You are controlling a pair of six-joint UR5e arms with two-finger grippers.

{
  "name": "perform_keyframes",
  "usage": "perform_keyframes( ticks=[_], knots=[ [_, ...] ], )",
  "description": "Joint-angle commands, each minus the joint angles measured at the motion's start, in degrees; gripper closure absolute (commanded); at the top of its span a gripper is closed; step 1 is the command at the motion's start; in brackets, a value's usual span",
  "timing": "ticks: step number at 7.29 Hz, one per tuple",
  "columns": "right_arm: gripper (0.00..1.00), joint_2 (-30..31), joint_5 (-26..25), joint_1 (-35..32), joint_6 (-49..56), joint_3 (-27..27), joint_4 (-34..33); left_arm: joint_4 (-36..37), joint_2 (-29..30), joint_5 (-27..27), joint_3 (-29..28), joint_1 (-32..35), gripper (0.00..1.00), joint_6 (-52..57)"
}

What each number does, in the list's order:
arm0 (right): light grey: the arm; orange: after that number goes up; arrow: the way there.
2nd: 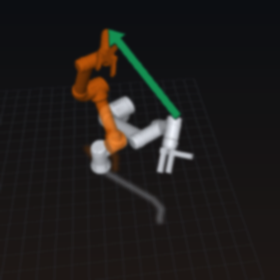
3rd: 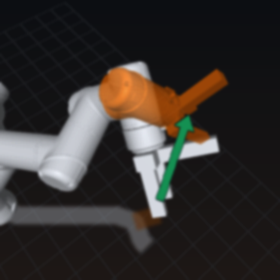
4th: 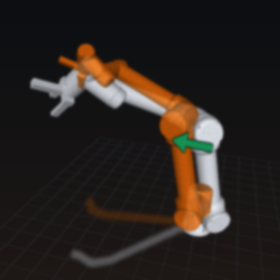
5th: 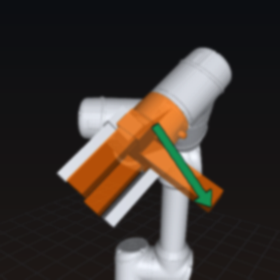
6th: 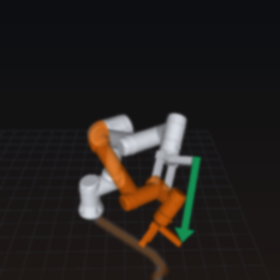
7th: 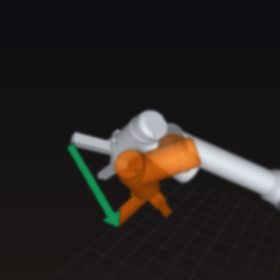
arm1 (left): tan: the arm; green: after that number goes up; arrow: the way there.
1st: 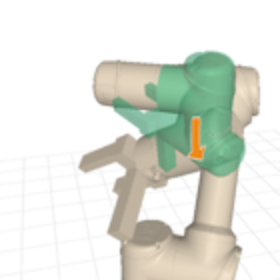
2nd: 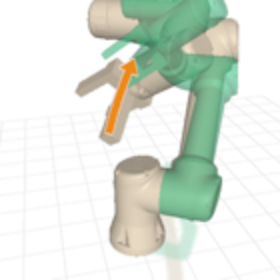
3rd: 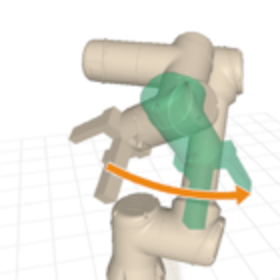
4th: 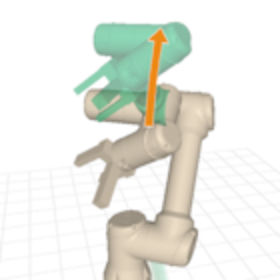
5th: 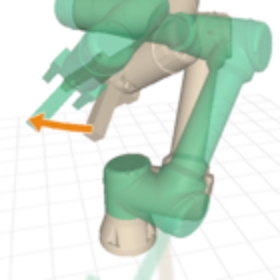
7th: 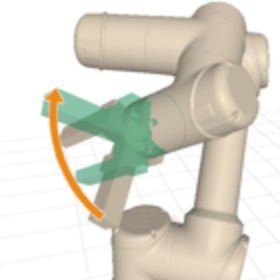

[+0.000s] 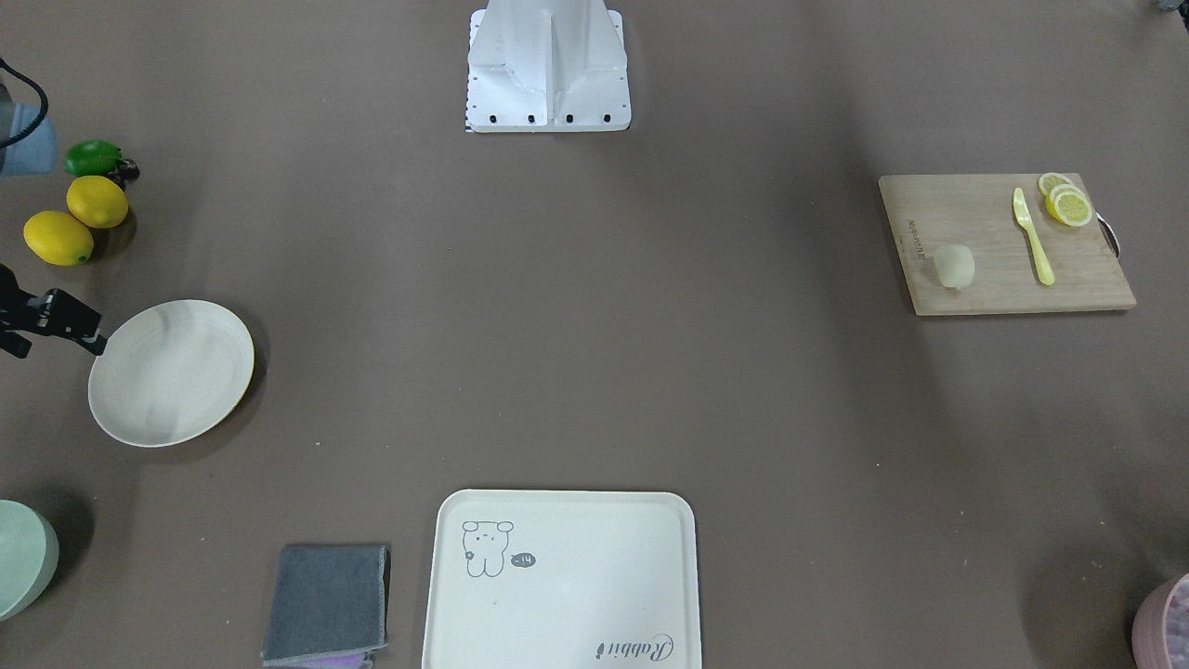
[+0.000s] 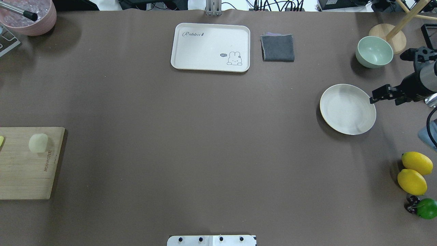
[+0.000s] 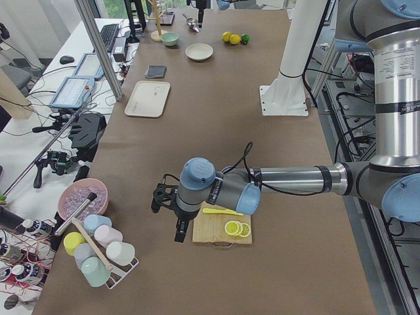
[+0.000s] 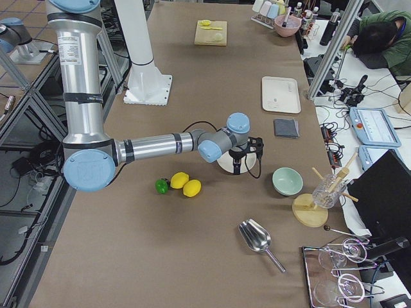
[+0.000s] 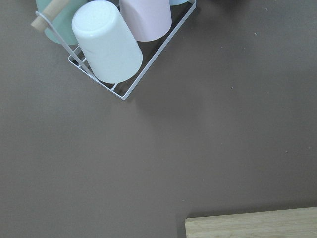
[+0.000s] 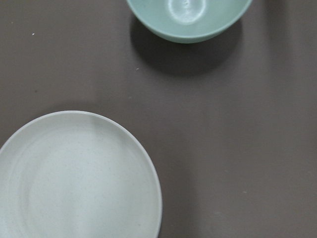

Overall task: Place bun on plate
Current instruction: 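Reach the right gripper to the white plate rim and grip it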

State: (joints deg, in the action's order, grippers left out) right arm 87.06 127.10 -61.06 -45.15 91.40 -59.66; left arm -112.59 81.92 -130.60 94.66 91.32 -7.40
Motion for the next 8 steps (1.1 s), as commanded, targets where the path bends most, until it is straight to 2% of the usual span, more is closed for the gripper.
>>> perform_keyframes(
  ticks=[1, 2, 3, 4, 5, 6, 8],
  knots=[
    [0.0, 0.04, -0.89, 2.43, -1.52, -4.72, 6.21, -0.26, 0.0, 0.0, -0.18, 0.0, 0.02, -0.69],
    [0.0, 0.04, -0.97, 3.04, -1.52, -4.82, 6.22, -0.26, 0.0, 0.0, -0.26, 0.0, 0.02, -0.69],
    [0.09, 0.04, -1.06, 3.4, -1.52, -5.0, 6.31, -0.26, 0.08, 0.0, -0.18, 0.0, 0.02, -0.69],
    [0.54, 0.04, -1.15, 3.4, -1.43, -5.17, 6.23, -0.26, 0.08, 0.0, -0.18, 0.0, 0.02, -0.69],
    [0.91, 0.04, -2.11, 3.75, -1.43, -5.17, 6.22, -0.26, 0.08, 0.0, -0.18, 0.0, 0.02, -0.78],
    [1.0, 0.04, -2.38, 4.1, -1.43, -5.17, 6.22, -0.26, 0.08, -0.09, -0.18, 0.0, 0.02, -0.78],
    [1.0, -0.57, -2.38, 4.1, -1.87, -5.17, 6.22, -0.26, 0.17, -0.09, -0.18, 0.0, 0.02, -0.78]
  ],
)
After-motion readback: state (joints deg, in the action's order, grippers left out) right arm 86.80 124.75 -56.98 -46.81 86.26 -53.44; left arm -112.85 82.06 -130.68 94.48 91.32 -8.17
